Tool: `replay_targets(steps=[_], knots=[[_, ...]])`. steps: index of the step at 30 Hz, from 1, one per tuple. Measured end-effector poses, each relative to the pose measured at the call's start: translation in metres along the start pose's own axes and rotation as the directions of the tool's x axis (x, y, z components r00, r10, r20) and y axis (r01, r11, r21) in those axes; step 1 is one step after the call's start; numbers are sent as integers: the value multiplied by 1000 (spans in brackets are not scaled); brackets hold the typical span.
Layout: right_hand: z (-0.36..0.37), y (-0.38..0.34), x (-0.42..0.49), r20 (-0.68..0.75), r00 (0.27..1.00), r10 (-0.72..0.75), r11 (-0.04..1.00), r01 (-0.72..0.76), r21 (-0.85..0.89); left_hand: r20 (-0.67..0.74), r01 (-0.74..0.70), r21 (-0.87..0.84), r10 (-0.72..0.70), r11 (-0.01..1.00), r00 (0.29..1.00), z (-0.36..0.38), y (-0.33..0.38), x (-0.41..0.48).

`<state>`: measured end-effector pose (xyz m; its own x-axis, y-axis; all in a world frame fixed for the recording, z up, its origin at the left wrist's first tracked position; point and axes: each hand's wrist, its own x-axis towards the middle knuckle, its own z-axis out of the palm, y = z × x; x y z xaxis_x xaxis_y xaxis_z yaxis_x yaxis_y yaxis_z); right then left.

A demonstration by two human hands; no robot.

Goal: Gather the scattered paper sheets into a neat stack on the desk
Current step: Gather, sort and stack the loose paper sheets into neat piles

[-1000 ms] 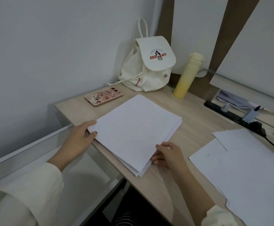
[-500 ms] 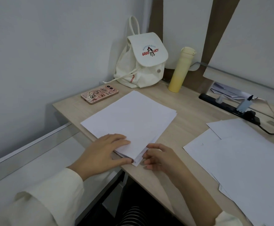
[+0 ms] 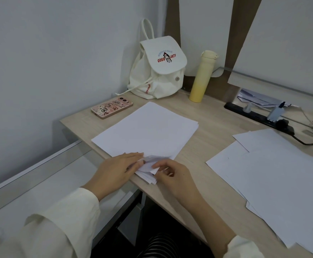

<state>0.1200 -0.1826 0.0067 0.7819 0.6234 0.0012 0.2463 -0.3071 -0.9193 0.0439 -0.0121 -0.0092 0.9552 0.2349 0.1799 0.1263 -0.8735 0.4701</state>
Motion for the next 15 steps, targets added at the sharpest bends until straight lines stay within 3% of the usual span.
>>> replay_targets(steps=[6,10,15], knots=[[2,8,3,11,999,-41,998,40,44,123,-52,-3,52,999,991,1,-1,1],[3,10,8,50,998,-37,999,38,-20,148,-70,-43,76,997,986,8,-2,-1],[6,10,6,43,999,-32,999,31,27,156,-78,-61,87,995,984,18,8,-6]])
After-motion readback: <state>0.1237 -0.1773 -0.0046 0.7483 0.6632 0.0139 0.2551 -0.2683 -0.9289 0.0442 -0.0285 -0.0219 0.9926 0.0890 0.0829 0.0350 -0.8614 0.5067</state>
